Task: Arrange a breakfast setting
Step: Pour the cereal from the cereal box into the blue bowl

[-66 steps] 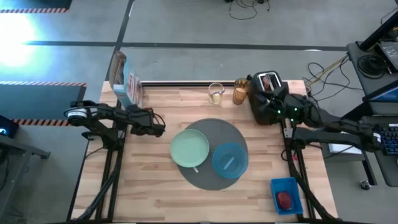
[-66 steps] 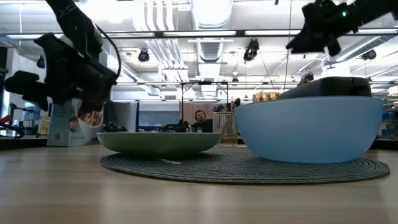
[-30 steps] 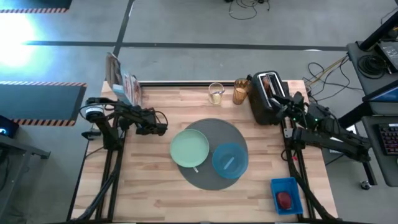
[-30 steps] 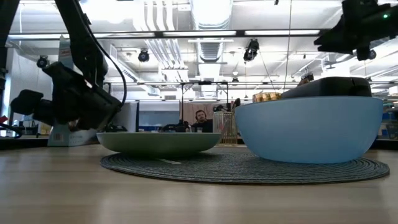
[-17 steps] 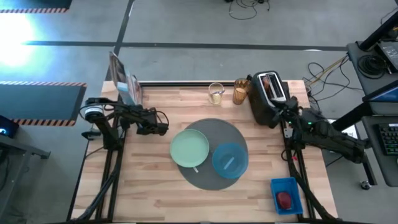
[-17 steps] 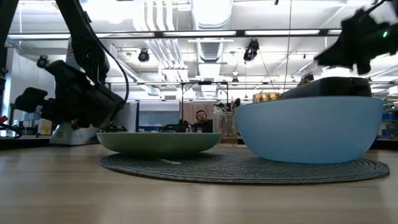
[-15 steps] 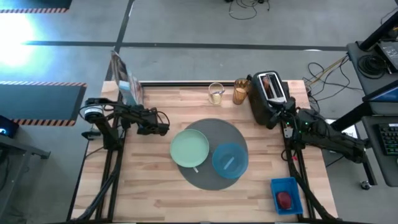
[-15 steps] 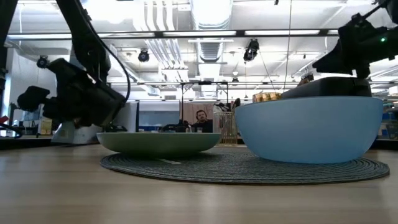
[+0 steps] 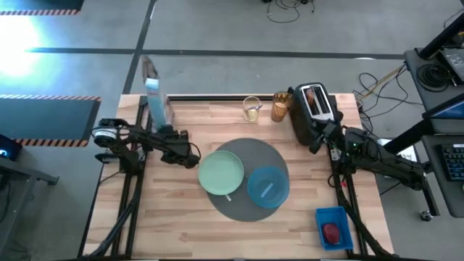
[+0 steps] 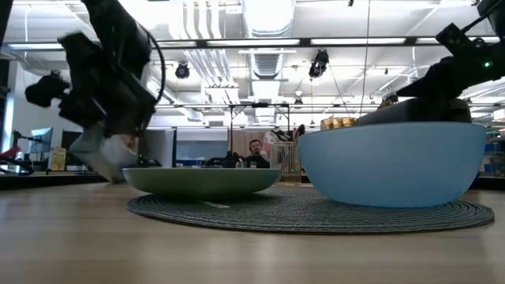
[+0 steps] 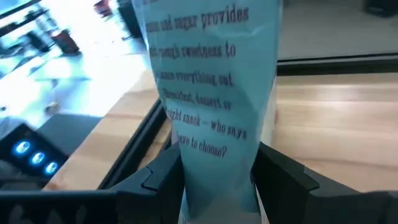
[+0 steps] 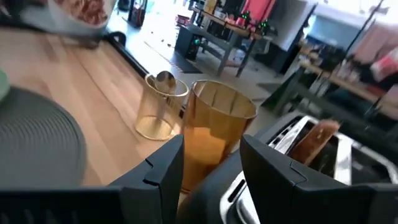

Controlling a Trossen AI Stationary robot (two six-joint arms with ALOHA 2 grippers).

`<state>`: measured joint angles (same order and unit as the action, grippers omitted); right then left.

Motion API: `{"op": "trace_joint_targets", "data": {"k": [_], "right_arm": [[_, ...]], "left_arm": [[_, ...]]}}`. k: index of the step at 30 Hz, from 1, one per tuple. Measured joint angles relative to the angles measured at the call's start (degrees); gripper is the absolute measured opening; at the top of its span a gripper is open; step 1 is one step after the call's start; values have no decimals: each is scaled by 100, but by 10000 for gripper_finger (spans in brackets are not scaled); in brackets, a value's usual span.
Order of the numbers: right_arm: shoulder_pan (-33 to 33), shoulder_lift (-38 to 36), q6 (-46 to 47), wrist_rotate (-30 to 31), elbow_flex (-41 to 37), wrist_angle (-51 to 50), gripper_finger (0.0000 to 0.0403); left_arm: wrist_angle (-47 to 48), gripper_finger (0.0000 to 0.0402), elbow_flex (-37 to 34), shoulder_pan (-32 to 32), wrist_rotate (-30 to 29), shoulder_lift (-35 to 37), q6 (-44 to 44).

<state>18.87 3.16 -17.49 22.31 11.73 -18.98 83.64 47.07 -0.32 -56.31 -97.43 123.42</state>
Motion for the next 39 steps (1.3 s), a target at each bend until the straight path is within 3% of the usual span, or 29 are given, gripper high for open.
{"op": "trace_joint_targets", "data": {"k": [5, 13, 18, 22, 29, 39], "right_arm": [[0, 2, -286, 13, 0, 17, 148], [0, 0, 120, 17, 2, 32, 148], [0, 1, 274, 17, 9, 34, 148], [0, 2, 224, 15, 11, 35, 148], [0, 2, 292, 17, 11, 35, 148], [0, 2, 294, 17, 11, 35, 148]], "left_arm": [[628, 154, 540, -702, -2, 192, -306], [639, 154, 1314, -1530, -26, 834, -1677], [630, 154, 1702, -1995, -294, 1211, -1927], [604, 134, 1652, -2181, 132, 1310, -1922], [422, 82, 1436, -2569, 263, 1152, -1430], [402, 129, 1407, -2509, 410, 1136, -1597]]}}
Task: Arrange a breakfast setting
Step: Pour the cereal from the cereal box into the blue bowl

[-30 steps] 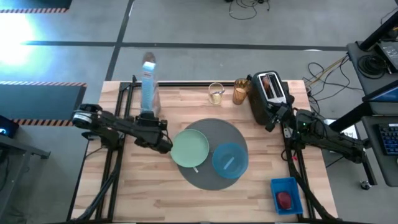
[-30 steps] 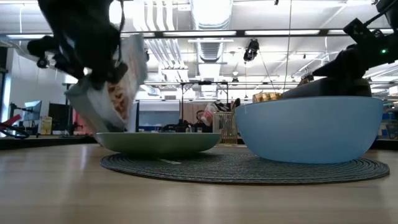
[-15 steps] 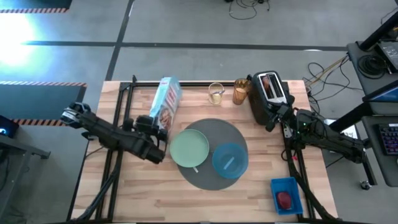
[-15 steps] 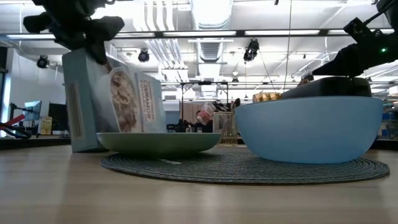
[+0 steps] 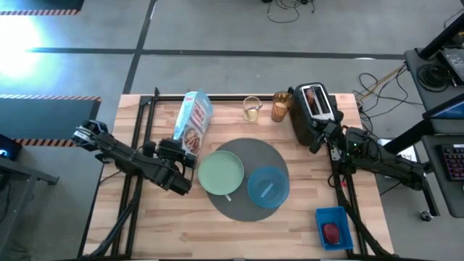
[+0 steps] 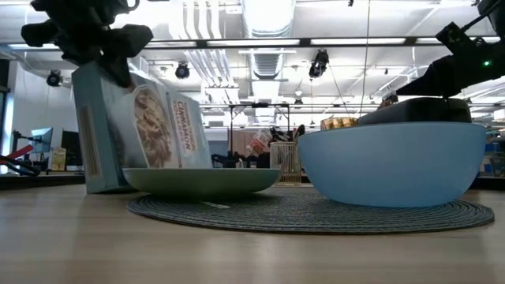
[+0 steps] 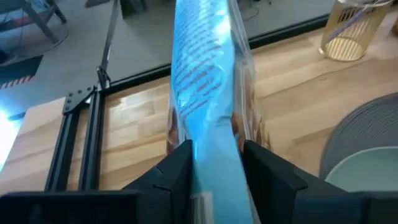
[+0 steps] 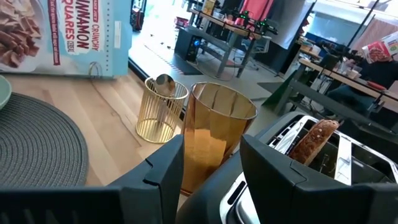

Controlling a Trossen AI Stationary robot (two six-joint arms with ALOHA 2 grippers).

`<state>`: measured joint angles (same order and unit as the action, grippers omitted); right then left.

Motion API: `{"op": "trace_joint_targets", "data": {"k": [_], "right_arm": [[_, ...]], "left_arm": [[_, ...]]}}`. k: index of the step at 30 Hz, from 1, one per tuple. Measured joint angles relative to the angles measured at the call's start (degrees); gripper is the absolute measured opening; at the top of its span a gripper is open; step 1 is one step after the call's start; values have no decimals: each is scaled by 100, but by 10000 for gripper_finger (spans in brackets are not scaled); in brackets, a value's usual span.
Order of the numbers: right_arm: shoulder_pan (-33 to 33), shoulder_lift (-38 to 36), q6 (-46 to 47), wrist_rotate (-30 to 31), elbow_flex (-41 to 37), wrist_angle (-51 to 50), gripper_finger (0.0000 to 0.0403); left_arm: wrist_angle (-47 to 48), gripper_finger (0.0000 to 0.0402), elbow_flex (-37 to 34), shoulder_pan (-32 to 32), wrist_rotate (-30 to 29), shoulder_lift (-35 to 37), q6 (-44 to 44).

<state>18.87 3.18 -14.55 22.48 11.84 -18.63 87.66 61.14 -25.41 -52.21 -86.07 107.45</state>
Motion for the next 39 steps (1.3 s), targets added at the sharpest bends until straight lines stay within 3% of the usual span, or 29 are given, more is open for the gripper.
{"op": "trace_joint_targets", "data": {"k": [10, 14, 28, 39], "right_arm": [[0, 0, -1, 0, 2, 0, 148], [0, 0, -1, 0, 2, 0, 148], [2, 0, -1, 0, 2, -1, 148], [0, -1, -1, 0, 4, -1, 148]], "left_arm": [[-128, 243, -17, 46, 286, -21, -29], [-153, 271, -17, 47, 276, -21, -33], [-211, 267, 3, 82, 197, -16, -69], [-256, 267, 405, 170, 51, -14, -406]]}}
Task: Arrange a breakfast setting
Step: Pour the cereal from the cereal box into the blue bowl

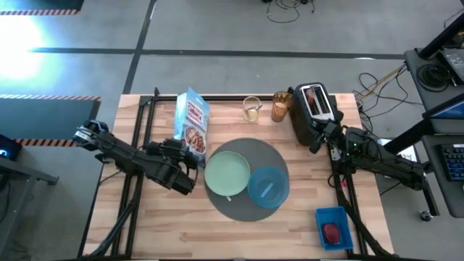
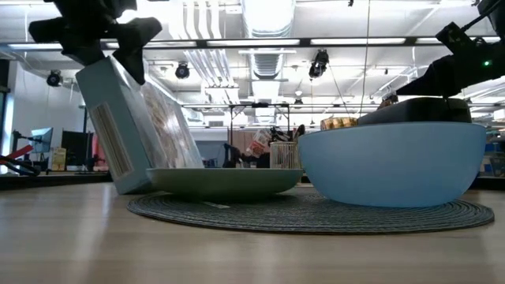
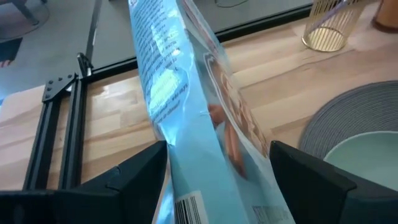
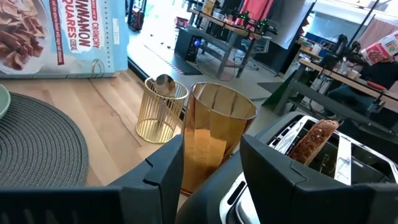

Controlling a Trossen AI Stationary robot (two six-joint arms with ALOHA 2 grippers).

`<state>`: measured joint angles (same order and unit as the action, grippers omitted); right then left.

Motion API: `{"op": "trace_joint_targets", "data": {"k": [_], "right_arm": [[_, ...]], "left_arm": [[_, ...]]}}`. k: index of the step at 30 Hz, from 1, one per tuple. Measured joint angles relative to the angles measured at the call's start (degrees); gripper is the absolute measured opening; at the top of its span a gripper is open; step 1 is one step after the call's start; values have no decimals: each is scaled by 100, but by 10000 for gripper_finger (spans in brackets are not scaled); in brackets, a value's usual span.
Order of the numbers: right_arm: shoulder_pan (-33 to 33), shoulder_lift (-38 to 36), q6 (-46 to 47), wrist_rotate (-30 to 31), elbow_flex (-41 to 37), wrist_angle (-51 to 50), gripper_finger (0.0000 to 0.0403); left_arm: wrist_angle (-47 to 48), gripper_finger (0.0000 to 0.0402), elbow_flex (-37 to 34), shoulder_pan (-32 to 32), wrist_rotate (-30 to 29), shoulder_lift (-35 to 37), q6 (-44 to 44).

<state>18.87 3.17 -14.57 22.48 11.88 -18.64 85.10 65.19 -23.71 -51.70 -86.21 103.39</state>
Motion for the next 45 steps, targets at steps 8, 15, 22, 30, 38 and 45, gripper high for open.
{"op": "trace_joint_targets", "data": {"k": [8, 15, 22, 30, 38, 45], "right_arm": [[0, 0, 1, 1, 0, 0, 148], [0, 1, 0, 0, 0, 0, 148], [0, 1, 0, 2, 0, -1, 148], [1, 1, 0, 0, 0, 1, 148], [2, 1, 0, 2, 0, 1, 148], [1, 1, 0, 0, 0, 1, 148]], "left_arm": [[-55, 267, 355, 48, 33, 2, 4], [-52, 267, 522, 68, 22, -30, -93], [-56, 267, 495, 115, 24, -66, -93], [360, 267, 855, 116, 39, -64, -137], [-89, 267, 1178, 252, 179, -48, -1189], [-106, 267, 1017, 311, -77, -55, -1197]]}}
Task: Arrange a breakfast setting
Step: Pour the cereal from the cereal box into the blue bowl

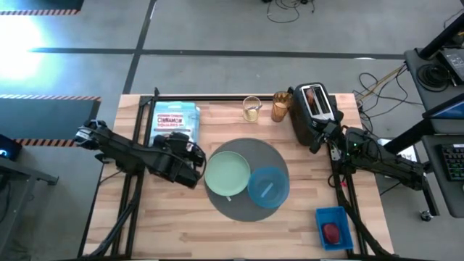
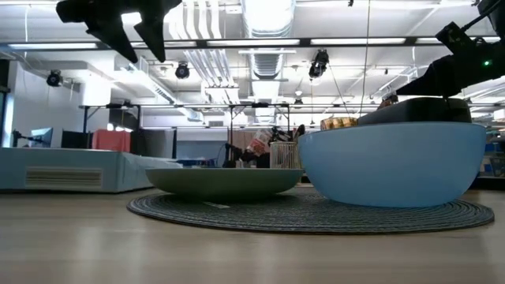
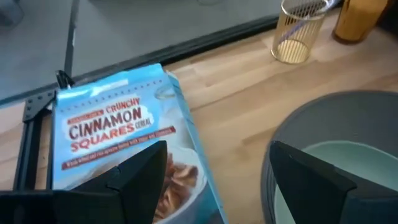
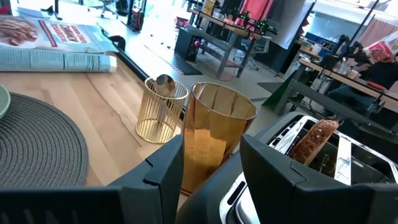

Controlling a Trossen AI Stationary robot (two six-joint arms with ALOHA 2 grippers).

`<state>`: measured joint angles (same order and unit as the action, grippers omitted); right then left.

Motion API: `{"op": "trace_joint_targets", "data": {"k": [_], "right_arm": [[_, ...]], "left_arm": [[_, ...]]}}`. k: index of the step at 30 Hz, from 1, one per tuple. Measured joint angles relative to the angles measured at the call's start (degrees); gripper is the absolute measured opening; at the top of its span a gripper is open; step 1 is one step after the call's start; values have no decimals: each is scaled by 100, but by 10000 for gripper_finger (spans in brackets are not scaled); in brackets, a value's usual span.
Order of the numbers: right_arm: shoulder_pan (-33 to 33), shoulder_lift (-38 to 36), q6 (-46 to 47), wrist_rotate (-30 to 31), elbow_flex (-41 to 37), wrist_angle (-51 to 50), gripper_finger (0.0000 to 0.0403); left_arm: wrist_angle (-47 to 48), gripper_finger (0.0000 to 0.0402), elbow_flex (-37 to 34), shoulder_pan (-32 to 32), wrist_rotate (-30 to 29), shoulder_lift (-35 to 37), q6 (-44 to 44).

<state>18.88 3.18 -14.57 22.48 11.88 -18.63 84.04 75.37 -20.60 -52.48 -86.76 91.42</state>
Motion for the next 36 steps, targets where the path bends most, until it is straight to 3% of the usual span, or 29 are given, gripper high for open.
{"op": "trace_joint_targets", "data": {"k": [11, 21, 29, 36], "right_arm": [[1, -1, 1, 1, 0, 0, 148], [1, -2, 0, 0, 0, 0, 148], [1, 0, 0, 1, 0, -1, 148], [1, -1, 2, 2, 0, 0, 148]], "left_arm": [[-2, 267, 235, 46, -224, 182, -484], [-2, 267, 875, 211, 1095, 291, -1316], [99, 267, 792, 657, 1925, 122, -1361], [226, 267, 857, 684, 2492, -180, -2244]]}}
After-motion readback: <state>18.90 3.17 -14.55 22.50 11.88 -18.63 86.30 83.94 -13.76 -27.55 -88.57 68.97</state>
